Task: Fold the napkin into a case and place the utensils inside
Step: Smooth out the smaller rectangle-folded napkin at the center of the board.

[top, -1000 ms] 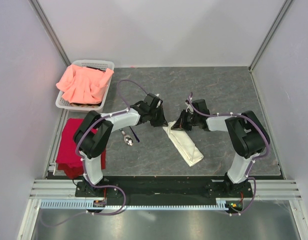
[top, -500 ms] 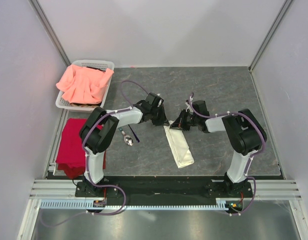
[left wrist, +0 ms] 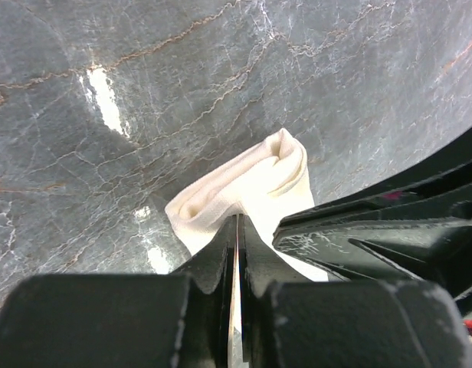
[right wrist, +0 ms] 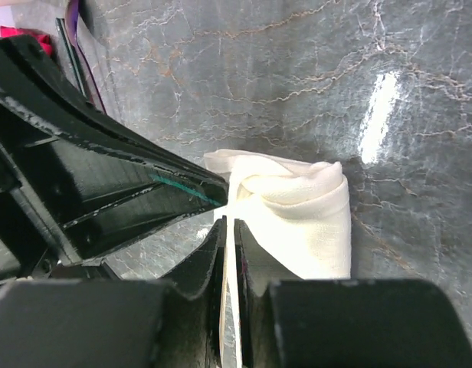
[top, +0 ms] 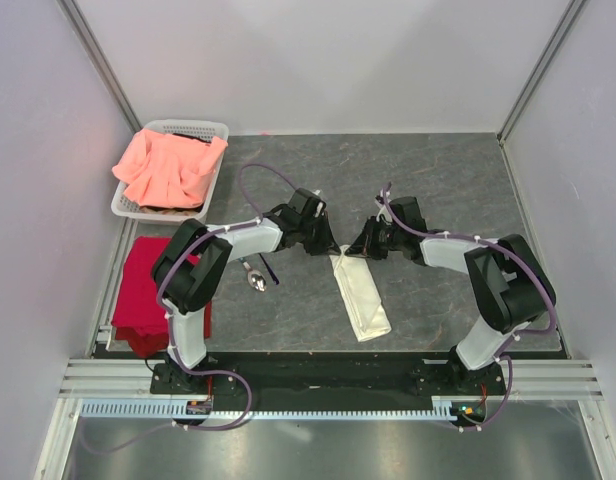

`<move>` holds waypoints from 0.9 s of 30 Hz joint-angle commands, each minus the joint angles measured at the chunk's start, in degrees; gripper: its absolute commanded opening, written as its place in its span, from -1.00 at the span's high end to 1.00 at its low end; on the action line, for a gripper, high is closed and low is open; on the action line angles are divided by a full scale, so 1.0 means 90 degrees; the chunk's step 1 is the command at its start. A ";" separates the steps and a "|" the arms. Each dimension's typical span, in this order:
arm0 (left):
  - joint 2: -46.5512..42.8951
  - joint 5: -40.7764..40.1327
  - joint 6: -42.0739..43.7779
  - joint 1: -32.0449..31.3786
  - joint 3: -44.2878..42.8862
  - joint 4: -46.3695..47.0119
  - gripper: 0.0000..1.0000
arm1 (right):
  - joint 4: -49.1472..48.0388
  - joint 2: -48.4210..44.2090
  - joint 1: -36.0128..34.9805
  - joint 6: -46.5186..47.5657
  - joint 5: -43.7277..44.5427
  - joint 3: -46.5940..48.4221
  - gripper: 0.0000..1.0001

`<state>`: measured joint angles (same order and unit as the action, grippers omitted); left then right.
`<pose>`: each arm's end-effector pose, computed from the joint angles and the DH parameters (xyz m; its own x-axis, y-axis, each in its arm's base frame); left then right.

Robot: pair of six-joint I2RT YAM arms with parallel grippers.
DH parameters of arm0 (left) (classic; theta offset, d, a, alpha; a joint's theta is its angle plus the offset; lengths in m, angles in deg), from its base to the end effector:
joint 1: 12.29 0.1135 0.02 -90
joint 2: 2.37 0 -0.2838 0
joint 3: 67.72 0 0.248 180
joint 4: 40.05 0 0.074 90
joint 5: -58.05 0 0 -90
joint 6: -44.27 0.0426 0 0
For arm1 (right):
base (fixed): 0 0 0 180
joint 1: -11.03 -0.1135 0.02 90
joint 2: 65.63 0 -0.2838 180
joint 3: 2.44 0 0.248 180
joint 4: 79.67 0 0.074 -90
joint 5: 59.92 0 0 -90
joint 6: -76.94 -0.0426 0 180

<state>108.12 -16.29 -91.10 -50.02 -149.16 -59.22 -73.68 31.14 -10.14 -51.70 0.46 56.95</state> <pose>0.3194 -0.2617 0.1732 -0.9349 -0.1431 -0.3248 0.0942 0.7824 -0.6156 0.3013 0.1393 0.1685 -0.9054 0.2315 -0.3559 -0.1071 0.6867 0.7190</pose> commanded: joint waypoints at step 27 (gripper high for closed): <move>-0.0842 0.0418 0.0021 -0.0426 0.0345 0.0086 0.38 | 0.2101 -0.2353 -0.0421 0.0504 0.0968 -0.1222 0.23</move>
<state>102.73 -14.87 -91.27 -52.80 -146.78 -58.43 -60.33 14.42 -12.78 -47.33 7.95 50.61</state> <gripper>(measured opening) 0.339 0.383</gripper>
